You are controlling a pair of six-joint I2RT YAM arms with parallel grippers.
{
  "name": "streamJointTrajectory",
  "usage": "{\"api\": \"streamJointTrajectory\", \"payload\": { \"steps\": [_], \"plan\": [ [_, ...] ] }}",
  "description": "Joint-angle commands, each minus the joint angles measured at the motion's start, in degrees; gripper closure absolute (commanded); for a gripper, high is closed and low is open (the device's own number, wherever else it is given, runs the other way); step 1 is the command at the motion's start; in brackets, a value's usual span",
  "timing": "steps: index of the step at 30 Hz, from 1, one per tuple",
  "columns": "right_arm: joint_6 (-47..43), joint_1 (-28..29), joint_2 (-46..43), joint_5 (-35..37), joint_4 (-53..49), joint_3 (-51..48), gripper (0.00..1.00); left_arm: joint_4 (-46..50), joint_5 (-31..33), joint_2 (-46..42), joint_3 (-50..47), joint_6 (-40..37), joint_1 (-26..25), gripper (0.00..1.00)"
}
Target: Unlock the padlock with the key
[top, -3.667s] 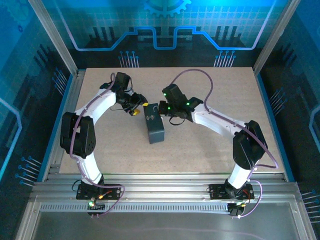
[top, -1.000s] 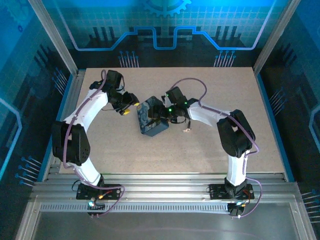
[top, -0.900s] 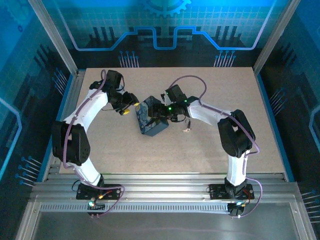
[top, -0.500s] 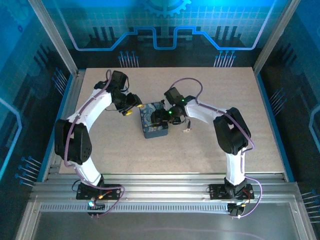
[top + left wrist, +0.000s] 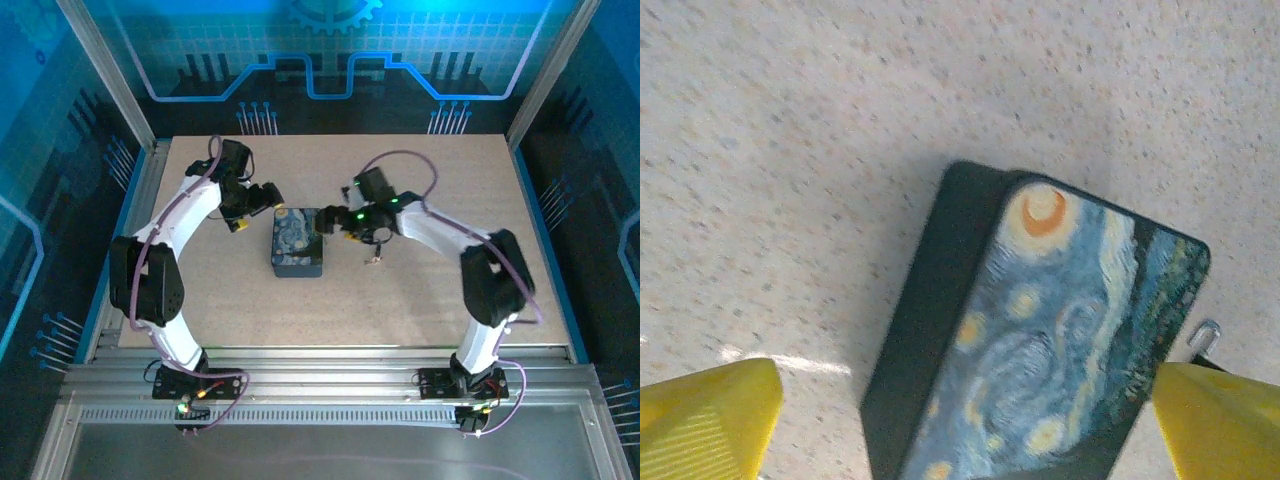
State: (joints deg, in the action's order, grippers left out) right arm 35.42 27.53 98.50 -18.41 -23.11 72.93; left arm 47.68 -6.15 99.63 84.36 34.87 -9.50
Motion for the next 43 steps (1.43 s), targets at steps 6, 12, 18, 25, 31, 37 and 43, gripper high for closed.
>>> {"api": "streamJointTrajectory", "payload": {
  "steps": [6,12,18,25,31,37,43],
  "plan": [
    [-20.69,-12.25,-19.66,29.53,6.34,-20.76,0.0,-26.62,19.36,-10.97,-19.76,-17.89,3.88,0.01],
    [-28.94,-20.17,-30.47,31.38,21.81,-35.17,0.0,-61.05,25.14,-15.56,-42.48,-33.54,4.57,0.01],
    [-30.3,-25.94,-31.24,33.44,37.11,-45.0,0.0,-87.34,20.89,-13.39,-56.18,-37.01,4.73,0.01],
    [-31.28,-26.05,-24.42,30.51,60.74,-51.66,0.0,-104.46,14.94,-10.42,-64.39,-35.48,7.65,0.01],
    [-34.42,-22.51,-11.9,31.48,74.81,-52.15,0.0,-101.13,15.69,-10.76,-62.75,-35.03,7.74,0.01],
    [-33.71,-22.38,-12.43,32.05,68.87,-49.46,0.0,-101.16,14.9,-10.62,-62.66,-35.33,7.74,0.01],
    [-33.72,-22.38,-12.39,32.08,68.94,-49.52,0.0,-100.07,11.38,-10.82,-62.27,-34.87,9.06,0.01]
  ]
}}
